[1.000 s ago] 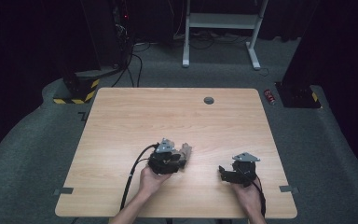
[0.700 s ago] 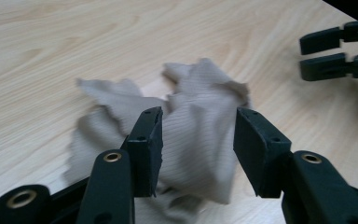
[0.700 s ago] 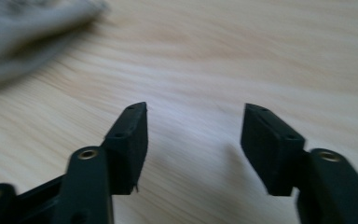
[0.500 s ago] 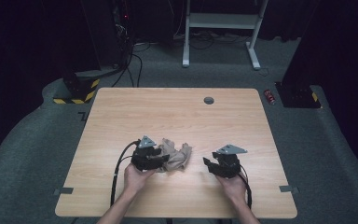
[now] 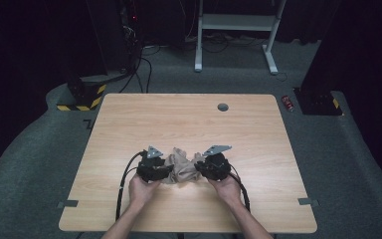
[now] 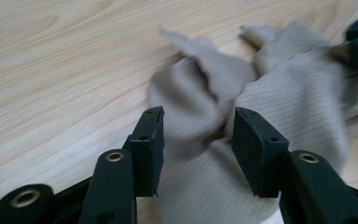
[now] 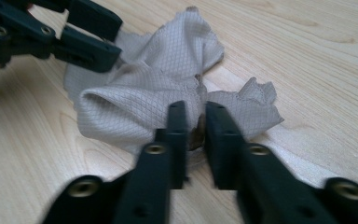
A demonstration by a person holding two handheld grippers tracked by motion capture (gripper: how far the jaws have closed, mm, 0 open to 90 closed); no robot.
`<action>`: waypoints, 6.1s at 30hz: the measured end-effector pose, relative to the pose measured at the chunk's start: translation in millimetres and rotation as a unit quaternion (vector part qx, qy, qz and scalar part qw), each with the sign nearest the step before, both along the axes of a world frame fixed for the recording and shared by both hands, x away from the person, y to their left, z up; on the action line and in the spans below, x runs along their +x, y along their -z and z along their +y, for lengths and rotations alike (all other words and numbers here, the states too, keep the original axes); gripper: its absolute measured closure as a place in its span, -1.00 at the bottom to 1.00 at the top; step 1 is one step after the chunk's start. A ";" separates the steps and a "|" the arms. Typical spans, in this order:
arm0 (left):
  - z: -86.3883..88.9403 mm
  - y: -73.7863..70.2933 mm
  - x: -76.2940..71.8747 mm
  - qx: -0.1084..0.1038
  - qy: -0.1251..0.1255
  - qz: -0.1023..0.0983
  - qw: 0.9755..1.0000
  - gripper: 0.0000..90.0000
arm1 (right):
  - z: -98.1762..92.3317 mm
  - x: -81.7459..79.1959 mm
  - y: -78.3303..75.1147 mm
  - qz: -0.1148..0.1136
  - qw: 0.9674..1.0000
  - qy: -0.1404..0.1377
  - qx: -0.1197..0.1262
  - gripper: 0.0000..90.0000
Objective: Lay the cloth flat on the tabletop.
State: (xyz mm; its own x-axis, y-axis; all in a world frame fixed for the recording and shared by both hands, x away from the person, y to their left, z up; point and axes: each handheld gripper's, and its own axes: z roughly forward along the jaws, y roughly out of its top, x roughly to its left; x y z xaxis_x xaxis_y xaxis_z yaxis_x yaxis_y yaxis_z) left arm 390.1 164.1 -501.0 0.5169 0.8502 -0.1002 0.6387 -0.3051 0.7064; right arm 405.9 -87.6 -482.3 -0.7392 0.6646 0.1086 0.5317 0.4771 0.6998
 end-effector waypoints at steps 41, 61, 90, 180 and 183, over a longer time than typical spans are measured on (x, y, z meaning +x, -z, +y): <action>0.7 25.7 -32.5 0.021 -0.004 -0.058 0.998 -0.03 | 12.3 8.4 3.8 -0.017 1.000 -0.005 -0.001 0.40; 7.5 25.5 -32.4 -0.025 -0.017 -0.041 0.999 -0.08 | -73.5 8.6 -0.5 -0.009 0.996 0.075 -0.038 0.77; -70.6 -21.6 46.8 -0.026 0.095 0.018 0.995 -0.15 | -8.7 -11.0 11.5 -0.035 0.998 -0.034 -0.040 0.96; -1.8 -3.5 73.6 -0.012 -0.042 -0.002 0.999 0.16 | -29.7 -3.0 27.0 -0.040 0.994 0.090 -0.040 0.27; -12.6 0.2 84.6 0.011 -0.045 0.011 0.999 0.29 | -31.1 -7.2 33.2 -0.037 0.994 0.097 -0.022 0.25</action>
